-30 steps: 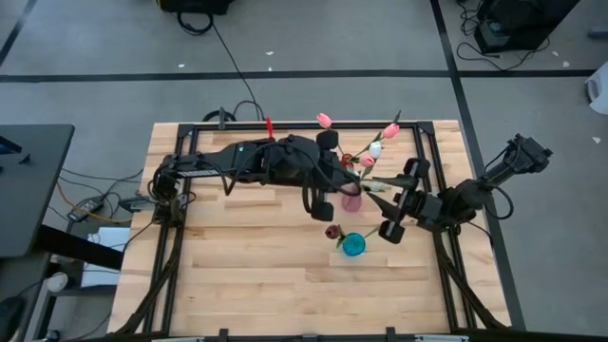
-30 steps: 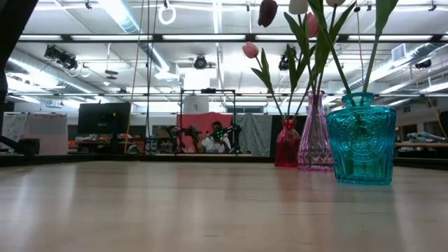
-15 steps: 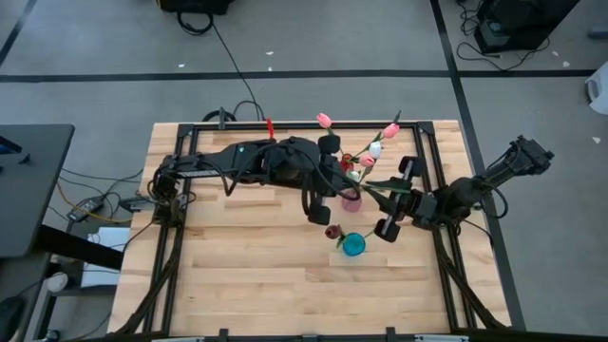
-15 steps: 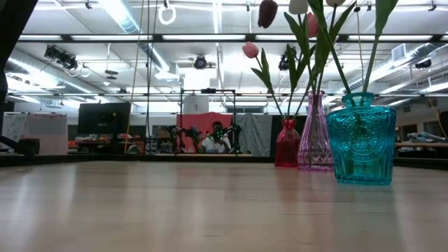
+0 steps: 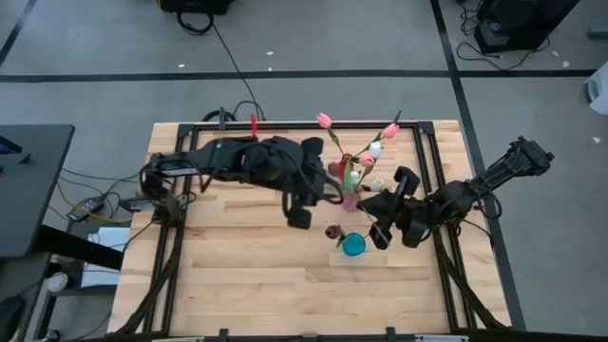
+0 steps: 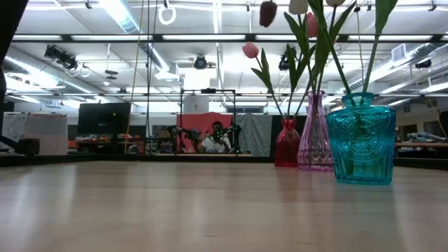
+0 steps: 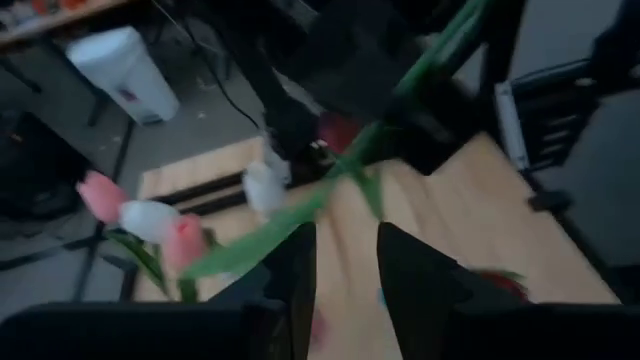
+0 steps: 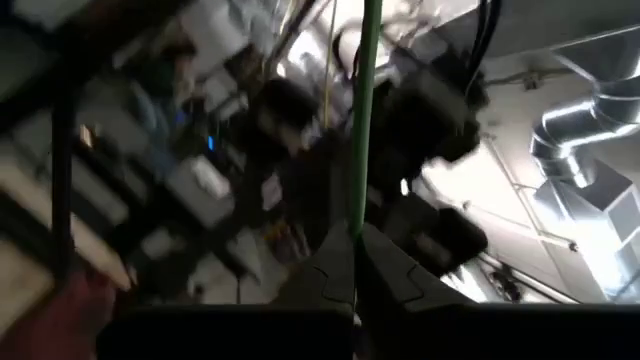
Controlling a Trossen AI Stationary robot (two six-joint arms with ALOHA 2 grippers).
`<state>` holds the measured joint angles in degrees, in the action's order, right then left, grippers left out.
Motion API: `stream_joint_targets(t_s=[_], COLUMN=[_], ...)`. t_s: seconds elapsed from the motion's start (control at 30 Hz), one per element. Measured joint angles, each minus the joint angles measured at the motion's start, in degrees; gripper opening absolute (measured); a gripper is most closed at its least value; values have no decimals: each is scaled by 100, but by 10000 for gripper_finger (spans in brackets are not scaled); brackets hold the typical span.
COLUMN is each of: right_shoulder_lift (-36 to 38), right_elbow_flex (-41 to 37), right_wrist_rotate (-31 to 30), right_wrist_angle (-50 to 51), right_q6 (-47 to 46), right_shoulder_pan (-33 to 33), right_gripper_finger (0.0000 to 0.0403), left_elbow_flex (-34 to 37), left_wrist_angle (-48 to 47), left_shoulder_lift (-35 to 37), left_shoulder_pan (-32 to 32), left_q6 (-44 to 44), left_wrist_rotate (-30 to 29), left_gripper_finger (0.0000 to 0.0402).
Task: Sort flowers into vase by color
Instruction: Put the red tulip into the blue vase
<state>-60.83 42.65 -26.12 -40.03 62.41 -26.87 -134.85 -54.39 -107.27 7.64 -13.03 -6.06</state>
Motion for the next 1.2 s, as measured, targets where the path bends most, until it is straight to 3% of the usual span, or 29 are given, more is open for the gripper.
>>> stream_joint_targets(t_s=[0.17,0.37,0.5,0.63,0.83,0.93,1.03,1.2], right_shoulder_lift=[0,-4,-4,2,-45,-161,-248,-545], right_elbow_flex=[0,0,0,0,0,0,3,267], right_wrist_rotate=[-484,-707,-997,-1694,-2533,-2689,-2710,-3103], right_wrist_angle=[516,220,124,196,473,511,444,487], right_q6=[450,1066,1841,2346,2883,3123,3107,3010], right_shoulder_pan=[-11,-105,-224,-323,-387,-284,-120,243], right_gripper_finger=[7,7,7,7,7,7,7,7], left_elbow_flex=[7,441,1397,2651,4710,5351,5349,4530], left_wrist_angle=[63,244,1001,1954,3835,4776,4841,3437], left_shoulder_lift=[85,10,121,525,1904,2514,2791,2460], left_shoulder_pan=[245,491,549,507,318,176,77,63], left_q6=[556,592,438,402,690,1104,1357,1627], left_wrist_rotate=[78,-216,-216,-7,123,77,-169,-928], left_gripper_finger=[106,78,55,31,5,8,14,20])
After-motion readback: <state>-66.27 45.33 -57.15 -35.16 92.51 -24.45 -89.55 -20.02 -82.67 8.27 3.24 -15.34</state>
